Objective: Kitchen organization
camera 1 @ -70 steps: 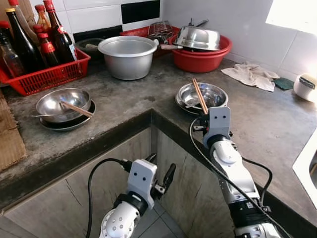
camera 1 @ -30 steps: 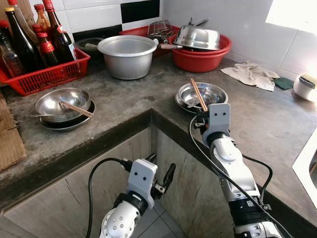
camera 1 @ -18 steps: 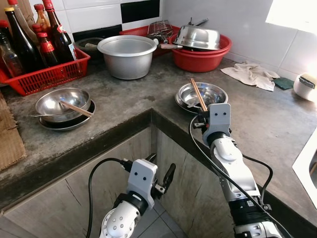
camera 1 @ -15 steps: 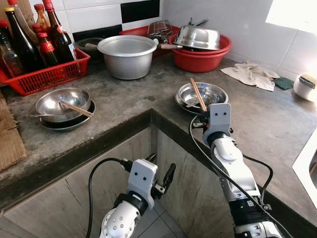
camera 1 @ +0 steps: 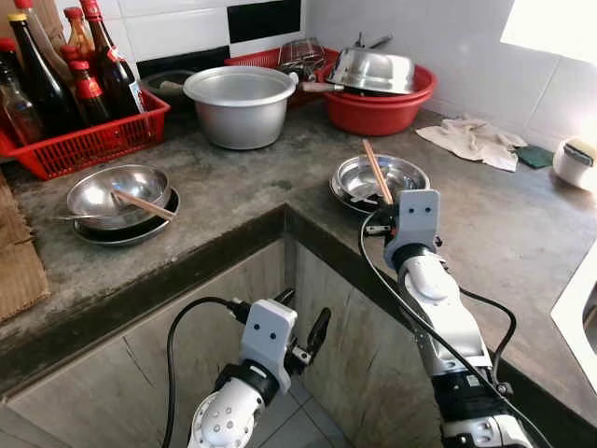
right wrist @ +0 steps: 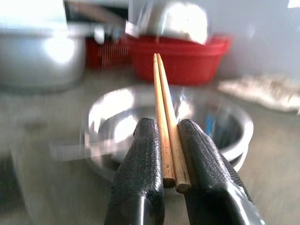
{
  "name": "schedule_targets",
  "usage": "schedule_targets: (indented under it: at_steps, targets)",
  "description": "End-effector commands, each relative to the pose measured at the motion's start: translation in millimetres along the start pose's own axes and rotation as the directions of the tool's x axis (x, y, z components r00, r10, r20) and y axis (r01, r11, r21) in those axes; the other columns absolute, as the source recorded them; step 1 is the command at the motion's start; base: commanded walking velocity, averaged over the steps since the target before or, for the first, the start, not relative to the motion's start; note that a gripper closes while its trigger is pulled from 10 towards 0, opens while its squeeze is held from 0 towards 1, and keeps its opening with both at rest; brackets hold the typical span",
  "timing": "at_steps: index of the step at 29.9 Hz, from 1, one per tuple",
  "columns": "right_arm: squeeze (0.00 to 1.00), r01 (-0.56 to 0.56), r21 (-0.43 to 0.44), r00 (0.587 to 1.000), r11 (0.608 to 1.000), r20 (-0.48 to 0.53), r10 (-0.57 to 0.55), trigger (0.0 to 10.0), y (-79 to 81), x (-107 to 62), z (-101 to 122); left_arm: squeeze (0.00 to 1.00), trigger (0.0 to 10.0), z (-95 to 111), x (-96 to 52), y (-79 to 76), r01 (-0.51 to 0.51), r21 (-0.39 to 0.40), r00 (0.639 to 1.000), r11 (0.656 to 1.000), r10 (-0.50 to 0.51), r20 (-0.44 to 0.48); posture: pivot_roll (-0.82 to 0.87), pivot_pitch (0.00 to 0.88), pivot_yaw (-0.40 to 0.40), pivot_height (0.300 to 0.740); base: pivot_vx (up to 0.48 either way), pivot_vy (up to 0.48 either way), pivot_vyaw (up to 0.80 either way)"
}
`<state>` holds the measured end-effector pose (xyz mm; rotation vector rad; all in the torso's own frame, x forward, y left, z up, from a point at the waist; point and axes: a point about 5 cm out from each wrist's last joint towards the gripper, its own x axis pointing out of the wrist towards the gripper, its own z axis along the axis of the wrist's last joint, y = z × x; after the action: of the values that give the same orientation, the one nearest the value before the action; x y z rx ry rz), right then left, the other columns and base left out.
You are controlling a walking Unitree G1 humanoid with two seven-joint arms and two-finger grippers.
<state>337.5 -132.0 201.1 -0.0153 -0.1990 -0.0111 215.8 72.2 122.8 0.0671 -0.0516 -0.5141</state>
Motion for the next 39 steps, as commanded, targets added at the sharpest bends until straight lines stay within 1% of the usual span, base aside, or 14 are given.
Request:
schedule_targets:
  at_steps: [1,2,3,4,6,8,9,12,13,14,19,24,28,39]
  targets:
    - [0.00,0.022,0.018,0.997,1.000,0.075,-0.023,0.0,-4.0,-1.0,15.8,0.00,10.0,-0.1,1.5,0.0,-0.004,0.002,1.000,1.000,0.004,0.007,0.13,0.025,-0.050,0.740,0.000,0.000,0.00]
    - [0.00,0.022,0.018,0.997,1.000,0.075,-0.023,0.0,-4.0,-1.0,15.8,0.00,10.0,-0.1,1.5,0.0,-0.004,0.002,1.000,1.000,0.004,0.007,0.13,0.025,-0.050,0.740,0.000,0.000,0.00]
    - [0.00,0.028,0.013,0.994,1.000,0.105,-0.029,0.0,-7.6,-12.6,19.5,0.00,10.0,0.5,2.0,0.8,-0.008,0.004,1.000,1.000,0.008,0.011,0.13,0.022,-0.050,0.740,0.000,0.000,0.00]
    - [0.00,0.028,0.013,0.994,1.000,0.105,-0.029,0.0,-7.6,-12.6,19.5,0.00,10.0,0.5,2.0,0.8,-0.008,0.004,1.000,1.000,0.008,0.011,0.13,0.022,-0.050,0.740,0.000,0.000,0.00]
    - [0.00,0.022,0.007,0.993,1.000,0.118,-0.022,0.0,-13.3,-39.1,19.6,0.00,10.0,1.0,2.6,2.3,-0.014,0.007,1.000,1.000,0.014,0.016,0.12,0.020,-0.043,0.740,0.000,0.000,0.00]
    - [0.00,0.018,0.009,0.993,1.000,0.115,-0.019,0.0,-17.1,-55.2,19.2,0.00,10.0,1.2,2.5,2.8,-0.015,0.008,1.000,1.000,0.015,0.018,0.11,0.018,-0.039,0.740,0.000,0.000,0.00]
    - [0.00,0.018,0.009,0.993,1.000,0.115,-0.019,0.0,-17.1,-55.2,19.2,0.00,10.0,1.2,2.5,2.8,-0.015,0.008,1.000,1.000,0.015,0.018,0.11,0.018,-0.039,0.740,0.000,0.000,0.00]
    - [0.00,0.019,0.019,0.994,1.000,0.110,-0.021,0.0,-21.6,-72.8,20.1,0.00,10.0,1.7,1.6,3.4,-0.013,0.008,1.000,1.000,0.013,0.021,0.10,0.015,-0.029,0.740,0.000,0.000,0.00]
    - [0.00,0.019,0.019,0.994,1.000,0.110,-0.021,0.0,-21.6,-72.8,20.1,0.00,10.0,1.7,1.6,3.4,-0.013,0.008,1.000,1.000,0.013,0.021,0.10,0.015,-0.029,0.740,0.000,0.000,0.00]
    - [0.00,0.016,0.010,0.994,1.000,0.108,-0.017,0.0,-22.2,-78.1,20.0,0.00,10.0,2.1,1.2,3.4,-0.011,0.009,1.000,1.000,0.011,0.023,0.10,0.012,-0.023,0.740,0.000,0.000,0.00]
    - [0.00,-0.008,-0.008,0.998,1.000,0.067,0.009,0.0,-20.0,-101.1,12.0,0.00,10.0,4.6,-0.9,5.1,-0.017,0.009,0.999,1.000,0.016,0.029,0.11,0.003,-0.018,0.740,0.000,0.000,0.00]
    - [0.00,-0.008,-0.016,1.000,1.000,0.019,0.008,0.0,-17.8,-112.4,3.6,0.00,10.0,4.8,-3.5,5.5,-0.021,0.004,0.999,1.000,0.021,0.026,0.12,0.003,-0.019,0.740,0.000,0.000,0.00]
    - [0.00,0.000,-0.011,1.000,1.000,-0.015,0.000,0.0,-18.8,-115.3,-2.5,0.00,10.0,4.0,-3.8,5.3,-0.023,-0.003,1.000,1.000,0.023,0.020,0.12,0.000,-0.018,0.740,0.000,0.000,0.00]
    - [0.00,0.021,-0.016,0.999,1.000,-0.033,-0.022,0.0,-18.8,-113.0,-7.3,0.00,10.0,-0.3,-2.6,0.9,0.004,-0.009,1.000,1.000,-0.004,0.003,0.11,0.000,-0.017,0.740,0.000,0.463,-0.79]
